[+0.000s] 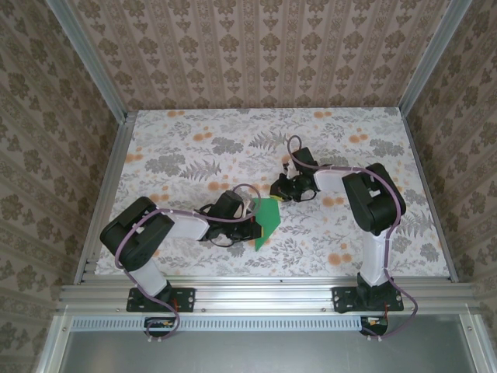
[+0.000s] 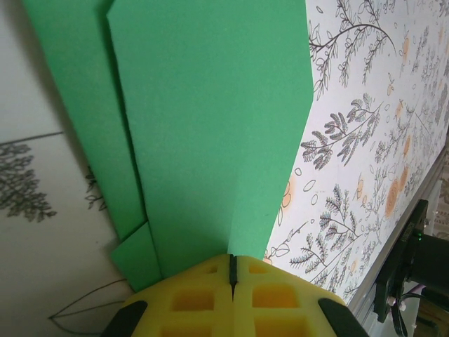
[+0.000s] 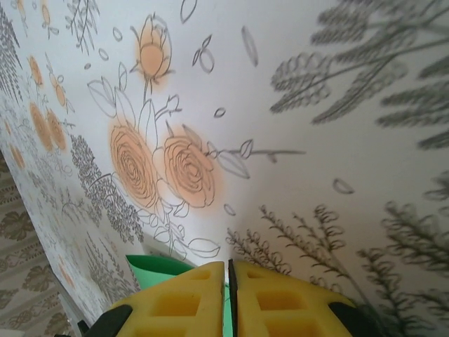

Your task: Fold a paper plane with a square sheet of paper (pick it up from the middle)

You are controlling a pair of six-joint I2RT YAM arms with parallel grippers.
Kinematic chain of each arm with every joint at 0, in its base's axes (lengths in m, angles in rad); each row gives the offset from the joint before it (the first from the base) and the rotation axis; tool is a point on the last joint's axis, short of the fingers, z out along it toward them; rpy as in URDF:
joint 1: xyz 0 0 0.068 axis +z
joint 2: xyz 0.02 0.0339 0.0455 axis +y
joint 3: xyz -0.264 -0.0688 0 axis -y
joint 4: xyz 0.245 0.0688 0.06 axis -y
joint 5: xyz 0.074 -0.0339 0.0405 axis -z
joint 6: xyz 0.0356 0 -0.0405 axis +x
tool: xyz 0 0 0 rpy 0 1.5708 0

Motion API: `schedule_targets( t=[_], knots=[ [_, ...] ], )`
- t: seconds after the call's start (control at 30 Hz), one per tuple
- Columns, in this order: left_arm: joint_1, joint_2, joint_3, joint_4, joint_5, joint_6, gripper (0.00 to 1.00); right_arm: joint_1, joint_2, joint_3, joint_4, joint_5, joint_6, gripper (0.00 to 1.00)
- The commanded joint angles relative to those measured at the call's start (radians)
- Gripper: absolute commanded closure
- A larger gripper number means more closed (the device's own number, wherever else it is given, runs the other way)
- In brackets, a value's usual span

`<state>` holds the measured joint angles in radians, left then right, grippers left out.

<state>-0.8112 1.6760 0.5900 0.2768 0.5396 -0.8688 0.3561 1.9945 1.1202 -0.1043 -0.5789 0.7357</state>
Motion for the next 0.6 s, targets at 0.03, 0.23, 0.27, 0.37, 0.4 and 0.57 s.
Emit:
schedule_targets(
  t=[0.03,0.23,0.27,0.37,0.4,0.57],
  knots=[
    [-0.017,0.065,-0.057,-0.28,-0.037,0.057,1.0,-0.038,-0.019,0.005,-0.002,0.057,-0.025,0.87],
    [-0.017,0.068,-0.007,-0.34,-0.009,0.155,1.0,-0.048,-0.191,-0.072,-0.025,0.052,-0.05,0.84],
    [-0.016,0.072,0.004,-0.353,-0.002,0.175,1.0,-0.049,-0.22,-0.094,-0.023,0.046,-0.049,0.84],
    [-0.017,0.07,0.034,-0.386,0.004,0.2,1.0,-0.045,-0.314,-0.177,-0.011,0.046,-0.038,0.84],
    [-0.016,0.068,0.04,-0.391,0.003,0.203,1.0,-0.037,-0.335,-0.205,0.012,0.033,-0.023,0.84],
    [-0.014,0.067,0.053,-0.389,0.002,0.202,1.0,0.055,-0.35,-0.302,0.124,-0.029,0.052,0.85]
  ],
)
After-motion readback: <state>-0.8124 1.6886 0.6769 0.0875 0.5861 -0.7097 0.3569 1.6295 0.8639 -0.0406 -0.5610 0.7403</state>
